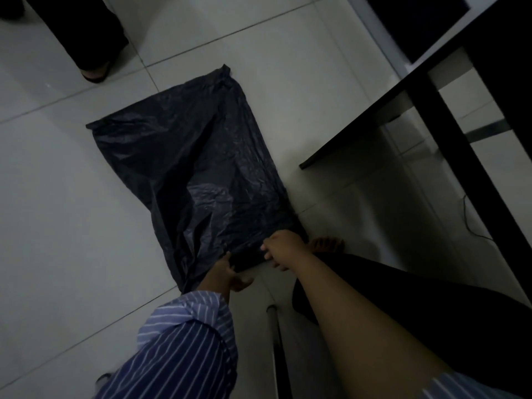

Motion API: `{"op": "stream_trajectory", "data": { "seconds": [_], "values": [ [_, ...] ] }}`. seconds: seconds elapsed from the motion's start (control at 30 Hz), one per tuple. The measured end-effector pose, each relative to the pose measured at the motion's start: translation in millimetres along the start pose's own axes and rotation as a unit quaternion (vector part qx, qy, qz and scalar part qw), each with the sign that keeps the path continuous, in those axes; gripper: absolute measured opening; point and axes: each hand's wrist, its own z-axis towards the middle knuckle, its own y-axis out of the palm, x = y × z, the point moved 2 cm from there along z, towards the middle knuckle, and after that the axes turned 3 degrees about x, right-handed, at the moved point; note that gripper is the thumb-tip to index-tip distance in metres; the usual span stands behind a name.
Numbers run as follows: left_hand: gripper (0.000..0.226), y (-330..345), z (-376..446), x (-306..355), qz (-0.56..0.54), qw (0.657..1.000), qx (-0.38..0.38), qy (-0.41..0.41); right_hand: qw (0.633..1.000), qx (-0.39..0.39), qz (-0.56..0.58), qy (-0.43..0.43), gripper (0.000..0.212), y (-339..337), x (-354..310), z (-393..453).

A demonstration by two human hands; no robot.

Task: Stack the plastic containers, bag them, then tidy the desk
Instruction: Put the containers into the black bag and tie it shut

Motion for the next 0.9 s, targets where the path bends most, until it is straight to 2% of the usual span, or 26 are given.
{"op": "stream_trajectory", "data": {
  "seconds": [0.17, 0.27, 0.37, 0.4, 0.43, 0.5, 0.57, 0.6, 0.63, 0.67, 0.73, 0.8, 0.87, 0.9],
  "values": [
    [0.064, 9, 1, 5, 0.011, 0.999, -0.022, 0.048, 1.0, -0.017, 0.011, 0.013, 0.037, 4, -3, 4],
    [0.067, 6, 15, 10, 0.01, 0.998, 0.054, 0.034, 1.0, -0.015, 0.012, 0.024, 0.037, 5, 0, 11],
    [0.047, 5, 56, 28, -0.016, 0.994, 0.065, 0.089, 1.0, 0.003, 0.015, 0.022, 0.038, 8, -2, 16],
    [0.046, 9, 43, 25, -0.036, 0.996, 0.019, 0.076, 1.0, 0.013, 0.014, 0.017, 0.039, 8, -3, 18],
    [0.047, 12, 32, 26, -0.018, 0.992, -0.018, 0.123, 1.0, 0.022, 0.019, 0.009, 0.038, 7, -3, 21],
    [0.047, 14, 12, 25, -0.056, 0.977, -0.108, 0.177, 0.998, 0.05, 0.031, 0.003, 0.026, 3, -1, 25],
    [0.049, 11, -7, 22, -0.082, 0.965, -0.144, 0.203, 0.992, 0.112, 0.062, 0.018, 0.026, -5, 2, 26],
    [0.052, 10, -16, 21, -0.085, 0.962, -0.156, 0.206, 0.984, 0.15, 0.088, 0.025, 0.016, -11, -1, 21],
    [0.055, 3, -20, 21, -0.069, 0.965, -0.142, 0.208, 0.975, 0.188, 0.111, 0.037, 0.022, -16, 1, 18],
    [0.059, -3, -28, 23, -0.057, 0.965, -0.134, 0.219, 0.966, 0.216, 0.132, 0.051, 0.044, -22, -1, 14],
    [0.065, -16, -35, 29, -0.03, 0.966, -0.125, 0.226, 0.958, 0.239, 0.144, 0.067, 0.074, -30, -2, 8],
    [0.069, -30, -52, 32, 0.006, 0.968, -0.139, 0.211, 0.963, 0.199, 0.163, 0.078, 0.1, -34, -5, -4],
    [0.067, -44, -68, 34, 0.061, 0.964, -0.127, 0.224, 0.964, 0.106, 0.231, 0.081, 0.126, -31, -12, -19],
    [0.066, -52, -73, 35, 0.091, 0.961, -0.113, 0.236, 0.961, 0.05, 0.261, 0.078, 0.13, -27, -14, -26]
  ]
}}
